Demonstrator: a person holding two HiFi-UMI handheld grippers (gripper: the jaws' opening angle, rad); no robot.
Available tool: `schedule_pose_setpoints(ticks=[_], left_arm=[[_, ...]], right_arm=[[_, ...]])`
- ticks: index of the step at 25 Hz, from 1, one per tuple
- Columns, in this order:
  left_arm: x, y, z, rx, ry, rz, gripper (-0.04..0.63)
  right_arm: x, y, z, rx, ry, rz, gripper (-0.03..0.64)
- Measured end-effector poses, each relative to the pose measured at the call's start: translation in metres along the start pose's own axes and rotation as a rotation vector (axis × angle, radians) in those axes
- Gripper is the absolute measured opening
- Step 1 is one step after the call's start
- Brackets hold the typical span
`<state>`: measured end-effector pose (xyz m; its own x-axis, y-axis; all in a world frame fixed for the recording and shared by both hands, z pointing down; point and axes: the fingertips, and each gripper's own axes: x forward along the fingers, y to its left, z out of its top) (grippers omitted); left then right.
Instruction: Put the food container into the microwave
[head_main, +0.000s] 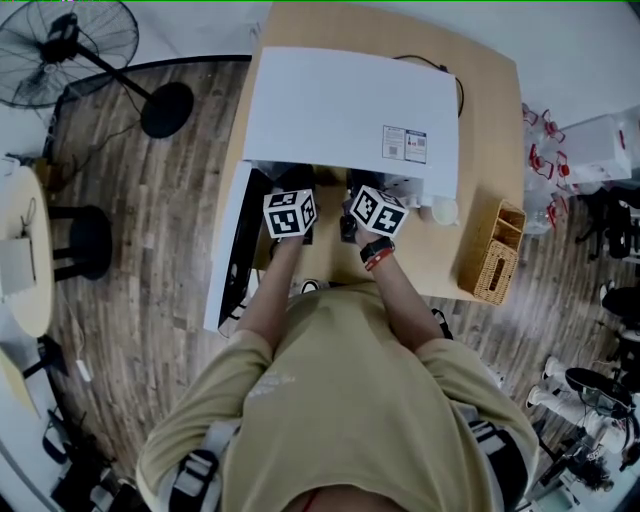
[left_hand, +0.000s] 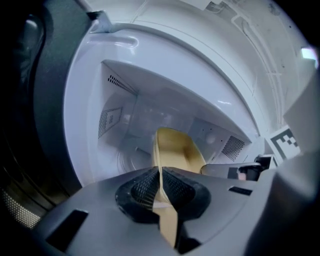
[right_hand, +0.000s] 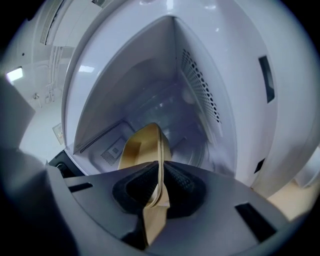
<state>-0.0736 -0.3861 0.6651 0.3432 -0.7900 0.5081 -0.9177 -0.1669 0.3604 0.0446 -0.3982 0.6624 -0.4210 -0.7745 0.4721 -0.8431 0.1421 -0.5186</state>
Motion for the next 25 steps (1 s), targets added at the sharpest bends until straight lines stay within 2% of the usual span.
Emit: schedule_pose_setpoints(ticks=[6,12,18,25], left_arm=[[0.005,0.001,0.005,0.048,-0.085,0.006,0.038],[0.011,-0.001,0.007,0.095,-0.132,-0.019,0.038],[0.014,0.001,0.014,0.148,-0.142,-0.024,0.04],[0.005,0.003,0.017,0.136,-0.157,-0.024,0.055]], right_arm=[[0.007,-0.001,0.002,-0.061,-0.041,0.004,0.05],[0.014,-0.003,0.003,-0.108,-0.057,-0.005,0.051],[0.019,-0.001,0.009,-0.169,-0.059,0.005,0.091],[0.009,-0.001,0.01,-0.211,-0.064,0.012,0.123]])
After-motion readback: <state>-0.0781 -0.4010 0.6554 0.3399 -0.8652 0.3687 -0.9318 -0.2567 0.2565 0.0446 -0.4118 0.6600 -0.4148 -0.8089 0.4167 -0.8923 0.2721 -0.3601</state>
